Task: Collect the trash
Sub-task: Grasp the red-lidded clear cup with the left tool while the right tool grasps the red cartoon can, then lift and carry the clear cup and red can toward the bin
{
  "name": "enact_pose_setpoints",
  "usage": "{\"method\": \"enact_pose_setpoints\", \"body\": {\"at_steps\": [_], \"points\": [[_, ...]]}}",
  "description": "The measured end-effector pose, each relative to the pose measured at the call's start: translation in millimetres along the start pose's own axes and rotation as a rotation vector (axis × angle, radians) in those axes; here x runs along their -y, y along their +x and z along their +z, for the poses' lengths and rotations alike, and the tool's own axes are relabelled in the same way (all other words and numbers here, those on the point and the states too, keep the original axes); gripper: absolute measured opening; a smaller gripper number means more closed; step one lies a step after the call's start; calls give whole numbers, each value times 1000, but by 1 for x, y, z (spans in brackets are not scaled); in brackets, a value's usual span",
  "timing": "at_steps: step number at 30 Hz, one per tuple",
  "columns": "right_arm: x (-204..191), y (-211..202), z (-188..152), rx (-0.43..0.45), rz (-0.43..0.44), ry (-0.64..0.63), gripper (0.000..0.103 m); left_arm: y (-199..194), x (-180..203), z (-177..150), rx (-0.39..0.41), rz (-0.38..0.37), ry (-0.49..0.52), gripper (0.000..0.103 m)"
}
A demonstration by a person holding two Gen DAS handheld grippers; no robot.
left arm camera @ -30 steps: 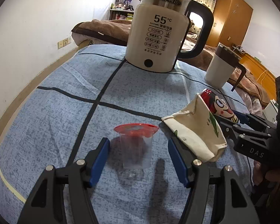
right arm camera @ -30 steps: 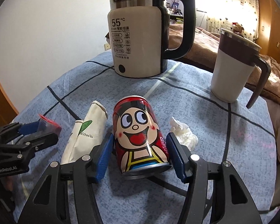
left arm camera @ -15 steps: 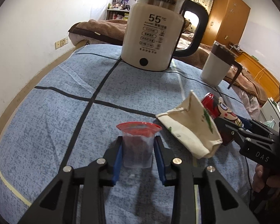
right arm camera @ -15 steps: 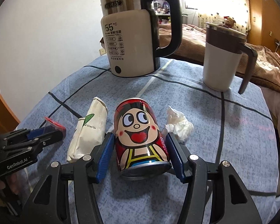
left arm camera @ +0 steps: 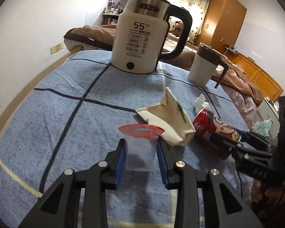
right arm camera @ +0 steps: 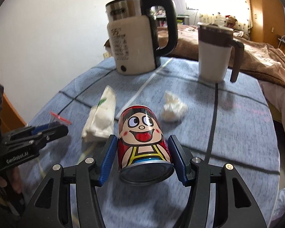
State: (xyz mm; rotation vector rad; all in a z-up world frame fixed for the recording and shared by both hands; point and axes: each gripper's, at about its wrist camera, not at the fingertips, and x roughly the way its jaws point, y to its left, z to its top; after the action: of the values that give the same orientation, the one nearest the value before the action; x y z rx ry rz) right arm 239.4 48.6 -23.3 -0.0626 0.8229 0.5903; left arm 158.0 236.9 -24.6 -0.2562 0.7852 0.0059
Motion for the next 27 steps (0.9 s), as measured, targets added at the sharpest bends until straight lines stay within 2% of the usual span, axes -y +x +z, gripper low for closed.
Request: {"method": "enact_pose_setpoints", "body": {"at_steps": [7,13,22,27], "points": [[-8,8,-1,-50,17,-37,56,-2,5,-2,-11,-4,-2,34],[-8,24,-4,-103,-4,-23,55,-4,7,-4,-11,-12,-6,34],[-3,4,-11,-46,-24,8,53,-13,24,-6,4,-25,18,34],[1,-17,-16,15,-27,26,53,-20,41,-9,14,-43,45,34]]}}
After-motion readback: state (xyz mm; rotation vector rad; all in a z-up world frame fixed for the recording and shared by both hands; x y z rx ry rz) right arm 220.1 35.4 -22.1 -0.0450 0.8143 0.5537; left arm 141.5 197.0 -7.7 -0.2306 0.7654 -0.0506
